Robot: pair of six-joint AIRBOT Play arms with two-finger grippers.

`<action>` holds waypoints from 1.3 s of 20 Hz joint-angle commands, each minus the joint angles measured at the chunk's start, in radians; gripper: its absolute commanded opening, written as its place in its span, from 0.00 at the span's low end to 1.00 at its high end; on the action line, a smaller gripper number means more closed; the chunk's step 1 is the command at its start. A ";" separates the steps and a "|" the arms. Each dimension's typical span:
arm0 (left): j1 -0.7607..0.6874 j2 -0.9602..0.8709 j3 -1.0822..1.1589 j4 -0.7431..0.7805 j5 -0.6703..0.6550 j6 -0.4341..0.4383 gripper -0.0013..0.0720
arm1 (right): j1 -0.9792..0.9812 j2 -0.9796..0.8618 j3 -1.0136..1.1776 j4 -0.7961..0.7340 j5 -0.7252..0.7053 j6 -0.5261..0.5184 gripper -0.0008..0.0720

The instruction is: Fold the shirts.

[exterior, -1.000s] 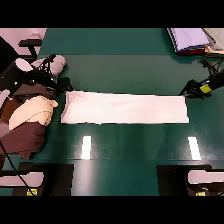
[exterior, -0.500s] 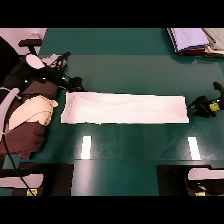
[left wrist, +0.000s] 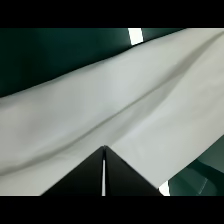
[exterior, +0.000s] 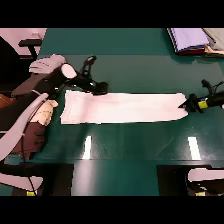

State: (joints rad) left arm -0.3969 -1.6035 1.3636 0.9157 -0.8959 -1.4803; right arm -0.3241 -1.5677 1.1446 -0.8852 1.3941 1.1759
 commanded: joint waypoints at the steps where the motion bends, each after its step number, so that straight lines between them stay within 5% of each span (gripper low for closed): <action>1: -0.066 -0.116 0.077 -0.049 0.041 -0.013 0.05 | 0.027 0.106 0.085 0.155 0.064 -0.004 0.03; 8: -0.168 -0.328 0.299 -0.059 -0.029 -0.014 0.05 | 0.273 0.217 0.377 0.214 0.084 0.113 0.03; 19: -0.167 -0.323 0.365 0.135 -0.128 -0.050 0.05 | 0.510 0.217 0.546 0.214 0.056 0.159 0.03; 26: 0.048 -0.101 0.523 0.305 -0.309 -0.064 0.05 | 0.740 0.163 0.557 0.296 -0.080 0.131 0.03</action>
State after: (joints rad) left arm -0.4431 -1.7939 1.8336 1.1584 -1.1172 -1.5414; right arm 0.3172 -1.3731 1.6966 -0.6376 1.3834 1.3315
